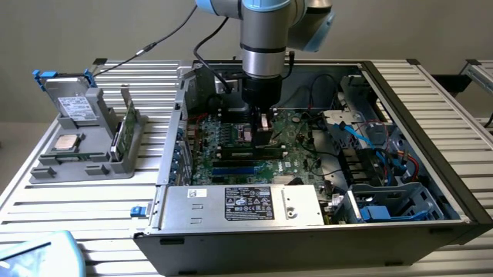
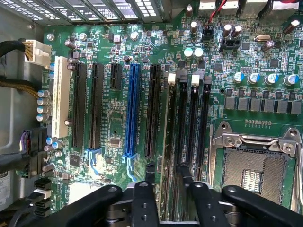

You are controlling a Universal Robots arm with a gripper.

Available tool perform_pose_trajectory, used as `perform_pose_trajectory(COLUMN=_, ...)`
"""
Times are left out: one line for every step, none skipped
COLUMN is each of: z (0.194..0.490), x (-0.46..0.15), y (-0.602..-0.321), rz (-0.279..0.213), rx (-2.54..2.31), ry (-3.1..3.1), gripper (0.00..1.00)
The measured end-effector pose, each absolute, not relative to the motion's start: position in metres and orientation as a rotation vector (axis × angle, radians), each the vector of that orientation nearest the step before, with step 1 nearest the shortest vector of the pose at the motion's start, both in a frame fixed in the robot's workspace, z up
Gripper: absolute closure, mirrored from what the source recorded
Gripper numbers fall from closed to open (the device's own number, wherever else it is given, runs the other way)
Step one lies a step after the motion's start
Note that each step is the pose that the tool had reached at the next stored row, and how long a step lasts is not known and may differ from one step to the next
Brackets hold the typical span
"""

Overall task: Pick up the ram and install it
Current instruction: 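Insert the ram into the slot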

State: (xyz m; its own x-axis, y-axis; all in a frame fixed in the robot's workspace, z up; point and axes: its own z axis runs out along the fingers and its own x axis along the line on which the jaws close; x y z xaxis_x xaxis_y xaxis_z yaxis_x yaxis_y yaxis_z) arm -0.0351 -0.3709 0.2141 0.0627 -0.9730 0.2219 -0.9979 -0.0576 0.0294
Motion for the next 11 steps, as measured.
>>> perform_pose_trajectory(z=0.214, x=-0.035, y=-0.371, rz=0.212, rx=2.155, ry=-2.028, gripper=0.66)
perform_pose_trajectory(z=0.214, x=-0.035, y=-0.371, rz=0.212, rx=2.155, ry=-2.028, gripper=0.6)
perform_pose_trajectory(z=0.214, x=-0.035, y=-0.371, rz=0.212, rx=2.155, ry=-2.028, gripper=0.55)
perform_pose_trajectory(z=0.214, x=-0.035, y=-0.371, rz=0.212, rx=2.155, ry=-2.028, gripper=0.49)
perform_pose_trajectory(z=0.215, x=-0.035, y=-0.371, rz=0.212, rx=2.155, ry=-2.027, gripper=0.49)
perform_pose_trajectory(z=0.217, x=-0.035, y=-0.371, rz=0.212, rx=2.155, ry=-2.028, gripper=0.49)
perform_pose_trajectory(z=0.221, x=-0.035, y=-0.371, rz=0.212, rx=2.155, ry=-2.028, gripper=0.42)
perform_pose_trajectory(z=0.225, x=-0.035, y=-0.371, rz=0.212, rx=2.155, ry=-2.027, gripper=0.42)
perform_pose_trajectory(z=0.228, x=-0.035, y=-0.371, rz=0.212, rx=2.155, ry=-2.028, gripper=0.42)
perform_pose_trajectory(z=0.23, x=-0.036, y=-0.371, rz=0.212, rx=2.155, ry=-2.028, gripper=0.42)
perform_pose_trajectory(z=0.231, x=-0.036, y=-0.371, rz=0.212, rx=2.155, ry=-2.028, gripper=0.42)
